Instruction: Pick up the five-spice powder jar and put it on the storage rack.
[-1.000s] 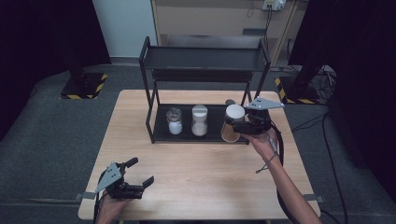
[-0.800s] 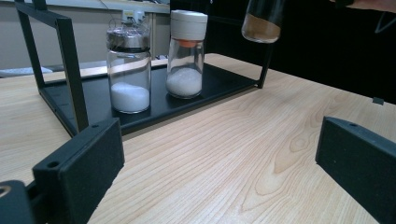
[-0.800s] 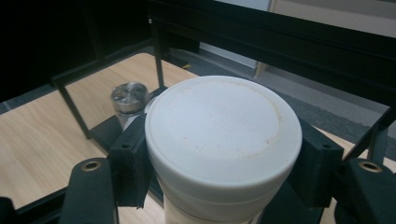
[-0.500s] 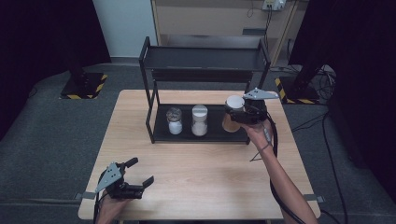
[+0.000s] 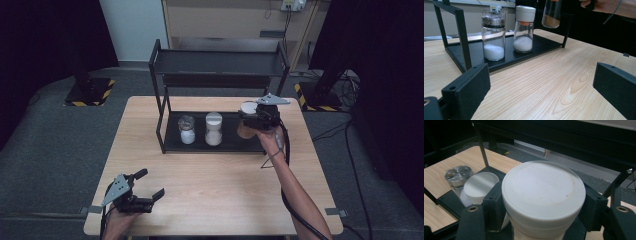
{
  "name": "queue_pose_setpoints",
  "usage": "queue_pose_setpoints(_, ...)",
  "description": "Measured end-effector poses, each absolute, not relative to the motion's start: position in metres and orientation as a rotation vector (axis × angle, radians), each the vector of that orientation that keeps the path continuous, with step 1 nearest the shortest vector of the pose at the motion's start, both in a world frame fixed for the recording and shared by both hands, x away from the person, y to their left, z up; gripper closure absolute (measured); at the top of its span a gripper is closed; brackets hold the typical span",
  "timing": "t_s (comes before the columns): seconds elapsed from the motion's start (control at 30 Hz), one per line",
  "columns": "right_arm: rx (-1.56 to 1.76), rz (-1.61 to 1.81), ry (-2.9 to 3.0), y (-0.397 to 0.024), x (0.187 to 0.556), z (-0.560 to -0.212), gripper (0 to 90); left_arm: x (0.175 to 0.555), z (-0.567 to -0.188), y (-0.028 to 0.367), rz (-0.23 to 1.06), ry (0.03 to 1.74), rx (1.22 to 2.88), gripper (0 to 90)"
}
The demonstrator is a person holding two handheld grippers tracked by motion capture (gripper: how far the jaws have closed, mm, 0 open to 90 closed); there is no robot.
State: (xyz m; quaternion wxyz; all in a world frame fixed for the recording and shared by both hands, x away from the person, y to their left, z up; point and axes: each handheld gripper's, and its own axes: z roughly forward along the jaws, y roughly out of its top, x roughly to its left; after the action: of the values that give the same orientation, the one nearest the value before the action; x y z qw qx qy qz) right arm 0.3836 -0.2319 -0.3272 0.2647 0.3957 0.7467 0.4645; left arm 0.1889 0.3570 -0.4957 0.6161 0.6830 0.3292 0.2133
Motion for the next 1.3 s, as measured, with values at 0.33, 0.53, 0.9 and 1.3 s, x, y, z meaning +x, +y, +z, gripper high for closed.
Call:
queue_pose_setpoints(0.33,1.087,1.221,2.009,-0.223,0.392,-0.349,34.0,0.189,-0.496,0.357,0.490,0.759,1.572,0.0)
queue_pose_setpoints(0.53,1.115,1.221,2.011,-0.220,0.397,-0.361,34.0,0.189,-0.496,0.358,0.490,0.759,1.572,0.0)
queue_pose_setpoints(0.9,1.145,1.216,2.009,-0.220,0.403,-0.376,33.9,0.189,-0.496,0.358,0.490,0.757,1.573,0.0)
queue_pose_setpoints(1.3,1.146,1.215,2.017,-0.219,0.403,-0.384,34.0,0.189,-0.496,0.358,0.491,0.757,1.573,0.0)
